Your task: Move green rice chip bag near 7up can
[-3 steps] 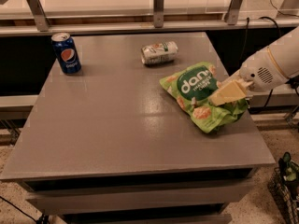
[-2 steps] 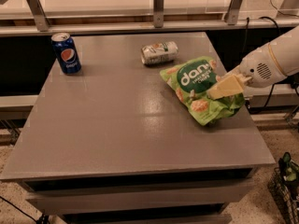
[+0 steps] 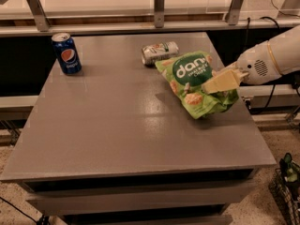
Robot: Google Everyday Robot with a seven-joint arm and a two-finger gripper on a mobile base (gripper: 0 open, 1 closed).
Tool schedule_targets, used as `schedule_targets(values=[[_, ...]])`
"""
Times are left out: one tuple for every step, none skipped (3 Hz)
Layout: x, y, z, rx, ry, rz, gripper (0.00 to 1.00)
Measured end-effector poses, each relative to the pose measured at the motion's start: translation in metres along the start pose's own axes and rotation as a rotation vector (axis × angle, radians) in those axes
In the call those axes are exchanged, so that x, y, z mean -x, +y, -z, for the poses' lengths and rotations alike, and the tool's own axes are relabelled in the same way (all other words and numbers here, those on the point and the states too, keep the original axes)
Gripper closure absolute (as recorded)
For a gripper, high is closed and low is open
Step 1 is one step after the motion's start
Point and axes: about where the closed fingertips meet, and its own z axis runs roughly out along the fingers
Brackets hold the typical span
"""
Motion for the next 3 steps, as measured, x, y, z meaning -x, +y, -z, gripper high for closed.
schedule_targets(values=[[0.007,0.005,-0.01,0.025,-0.013,0.0,0.79],[0.009,0.008,-0.018,0.029,-0.024,0.0,0.56],[0.008,0.007,-0.022,0.028,-0.037,0.002,0.33]])
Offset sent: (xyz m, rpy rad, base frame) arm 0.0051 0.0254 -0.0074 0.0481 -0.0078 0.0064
